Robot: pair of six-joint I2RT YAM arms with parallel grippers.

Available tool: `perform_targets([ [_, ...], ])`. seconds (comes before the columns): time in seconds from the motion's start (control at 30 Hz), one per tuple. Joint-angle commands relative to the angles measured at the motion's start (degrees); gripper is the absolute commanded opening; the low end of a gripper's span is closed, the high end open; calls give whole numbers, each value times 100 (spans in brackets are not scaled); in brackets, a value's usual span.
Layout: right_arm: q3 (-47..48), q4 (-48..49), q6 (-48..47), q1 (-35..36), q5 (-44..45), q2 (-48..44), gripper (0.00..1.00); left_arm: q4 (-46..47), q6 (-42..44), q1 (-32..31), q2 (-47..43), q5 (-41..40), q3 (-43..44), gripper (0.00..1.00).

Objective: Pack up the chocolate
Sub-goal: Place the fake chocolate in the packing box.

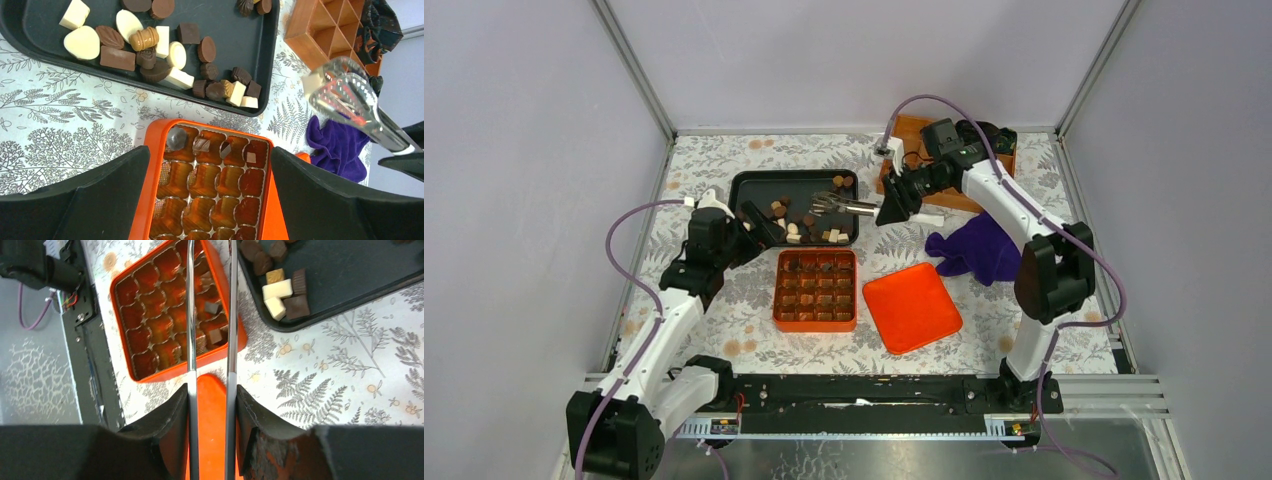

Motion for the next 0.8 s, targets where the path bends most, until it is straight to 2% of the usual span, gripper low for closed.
perform_targets([
  [0.0, -164, -648, -632, -74, -505, -551, 14, 423, 155, 41, -111, 168, -53, 99],
  [0.43, -760, -1635, -1777, -152, -16, -1182, 14, 495, 211, 52, -76, 382, -155, 98],
  [0.77, -1173, -1757, -2292, 89, 520, -1325, 15, 498, 155, 51, -97, 437, -247, 98],
])
